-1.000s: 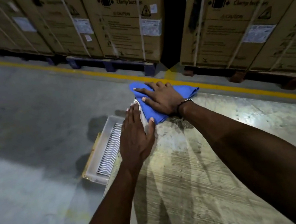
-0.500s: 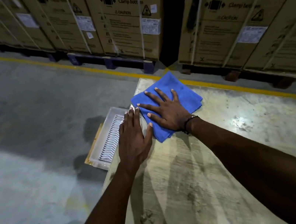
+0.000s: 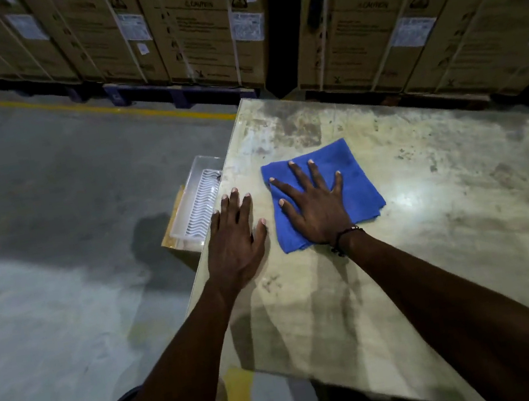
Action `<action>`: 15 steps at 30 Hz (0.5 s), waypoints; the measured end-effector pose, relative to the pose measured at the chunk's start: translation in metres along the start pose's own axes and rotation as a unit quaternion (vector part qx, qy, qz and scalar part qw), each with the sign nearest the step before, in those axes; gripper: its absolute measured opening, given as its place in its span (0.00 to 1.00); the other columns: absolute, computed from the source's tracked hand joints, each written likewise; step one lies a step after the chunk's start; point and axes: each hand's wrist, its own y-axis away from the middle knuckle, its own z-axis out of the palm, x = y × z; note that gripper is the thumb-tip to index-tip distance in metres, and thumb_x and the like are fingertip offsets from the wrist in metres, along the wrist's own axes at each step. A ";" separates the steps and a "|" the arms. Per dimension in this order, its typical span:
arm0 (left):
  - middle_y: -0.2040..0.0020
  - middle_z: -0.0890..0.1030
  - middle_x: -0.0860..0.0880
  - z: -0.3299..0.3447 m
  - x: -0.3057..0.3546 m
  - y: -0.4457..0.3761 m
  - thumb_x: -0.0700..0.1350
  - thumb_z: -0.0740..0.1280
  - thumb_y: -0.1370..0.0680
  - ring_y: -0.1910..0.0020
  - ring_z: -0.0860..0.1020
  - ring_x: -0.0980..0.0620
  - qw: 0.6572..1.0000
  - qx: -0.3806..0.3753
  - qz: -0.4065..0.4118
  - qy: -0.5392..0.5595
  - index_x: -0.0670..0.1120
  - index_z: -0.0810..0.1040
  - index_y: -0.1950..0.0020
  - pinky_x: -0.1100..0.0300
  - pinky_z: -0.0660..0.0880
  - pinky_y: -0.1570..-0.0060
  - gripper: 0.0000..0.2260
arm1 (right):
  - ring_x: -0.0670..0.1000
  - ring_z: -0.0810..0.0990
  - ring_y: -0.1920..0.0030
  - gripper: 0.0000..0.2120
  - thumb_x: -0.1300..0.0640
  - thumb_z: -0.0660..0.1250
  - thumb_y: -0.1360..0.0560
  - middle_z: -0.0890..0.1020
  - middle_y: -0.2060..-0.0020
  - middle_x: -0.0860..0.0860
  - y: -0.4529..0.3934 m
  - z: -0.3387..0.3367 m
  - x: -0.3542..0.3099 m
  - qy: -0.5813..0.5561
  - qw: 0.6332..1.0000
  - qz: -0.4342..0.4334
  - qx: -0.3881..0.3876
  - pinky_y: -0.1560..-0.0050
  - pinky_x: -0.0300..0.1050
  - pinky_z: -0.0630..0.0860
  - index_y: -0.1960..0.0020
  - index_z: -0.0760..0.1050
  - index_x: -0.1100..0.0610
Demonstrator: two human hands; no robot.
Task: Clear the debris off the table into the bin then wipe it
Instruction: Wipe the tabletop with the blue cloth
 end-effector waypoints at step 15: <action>0.17 0.64 0.41 -0.011 -0.017 0.061 0.54 0.53 0.14 0.17 0.61 0.44 0.997 0.039 0.034 0.059 0.40 0.66 0.19 0.47 0.56 0.19 0.27 | 0.52 0.45 0.16 0.25 0.34 0.51 0.16 0.51 0.16 0.43 0.144 -0.009 -0.037 0.009 0.997 0.077 0.019 0.25 0.75 0.46 0.19 0.57 0.33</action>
